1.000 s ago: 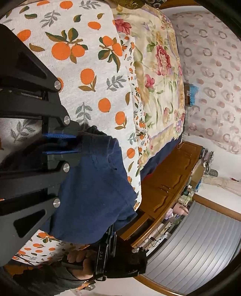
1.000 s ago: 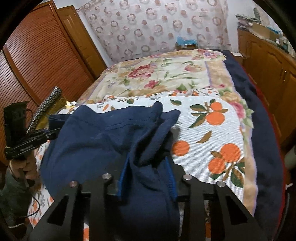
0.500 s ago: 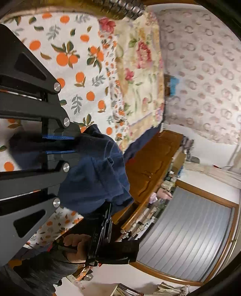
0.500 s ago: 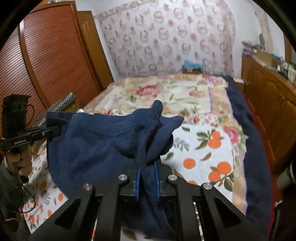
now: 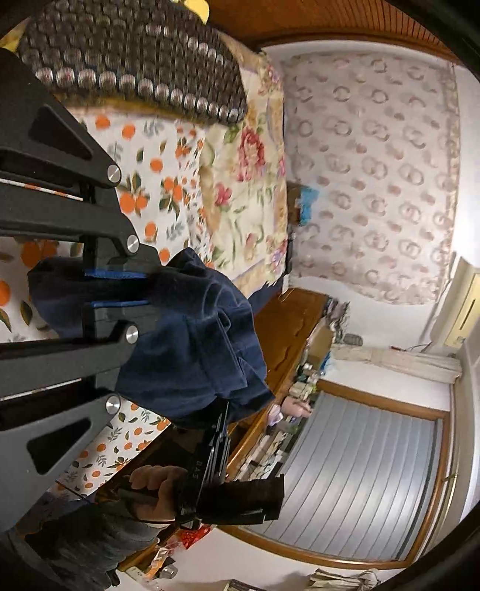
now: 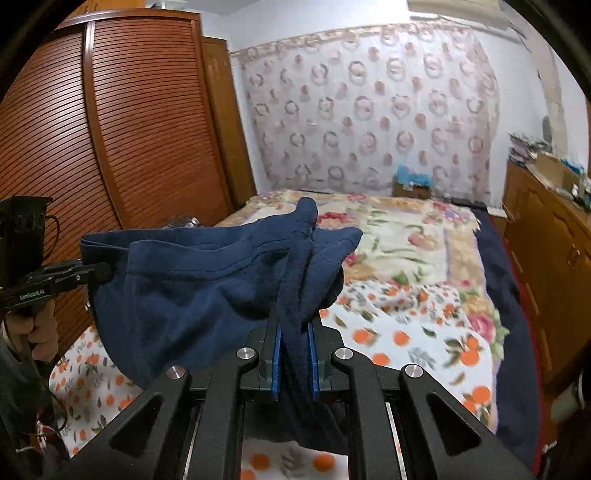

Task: Fold small clothes
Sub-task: 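Lift the folded shirt with both tools and carry it toward the studded cushion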

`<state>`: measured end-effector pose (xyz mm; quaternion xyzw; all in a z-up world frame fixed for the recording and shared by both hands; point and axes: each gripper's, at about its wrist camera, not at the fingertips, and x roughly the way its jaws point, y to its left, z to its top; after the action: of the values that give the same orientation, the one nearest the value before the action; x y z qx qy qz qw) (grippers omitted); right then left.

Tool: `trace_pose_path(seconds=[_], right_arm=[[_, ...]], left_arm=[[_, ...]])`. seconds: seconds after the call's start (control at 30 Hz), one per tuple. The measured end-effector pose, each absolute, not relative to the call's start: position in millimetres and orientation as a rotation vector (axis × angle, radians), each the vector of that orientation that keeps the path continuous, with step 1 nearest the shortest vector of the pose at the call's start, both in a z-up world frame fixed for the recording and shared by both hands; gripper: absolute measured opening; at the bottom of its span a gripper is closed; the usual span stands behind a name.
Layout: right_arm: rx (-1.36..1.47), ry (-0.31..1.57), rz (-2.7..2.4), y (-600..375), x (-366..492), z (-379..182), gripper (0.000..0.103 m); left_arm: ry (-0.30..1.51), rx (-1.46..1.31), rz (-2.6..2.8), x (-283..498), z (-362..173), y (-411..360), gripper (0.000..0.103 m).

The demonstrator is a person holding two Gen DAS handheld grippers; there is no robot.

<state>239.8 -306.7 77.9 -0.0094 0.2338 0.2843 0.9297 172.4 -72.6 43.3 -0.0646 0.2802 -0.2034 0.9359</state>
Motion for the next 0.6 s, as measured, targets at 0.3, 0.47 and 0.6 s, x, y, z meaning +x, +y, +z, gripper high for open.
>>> trace_pose_path(seconds=[0.3, 0.47, 0.6], right_arm=[[-0.089, 0.416, 0.685, -256, 264, 92, 0.011], [-0.113, 0.394, 0.735, -234, 286, 98, 0.011], [-0.122, 0.365, 0.772, -215, 304, 109, 0.011]], left_arm=[[0.522, -0.157, -0.304, 154, 55, -12, 0.009], [0.484, -0.197, -0.258, 147, 59, 21, 0.009], [0.444, -0.239, -0.222, 141, 61, 48, 0.009]])
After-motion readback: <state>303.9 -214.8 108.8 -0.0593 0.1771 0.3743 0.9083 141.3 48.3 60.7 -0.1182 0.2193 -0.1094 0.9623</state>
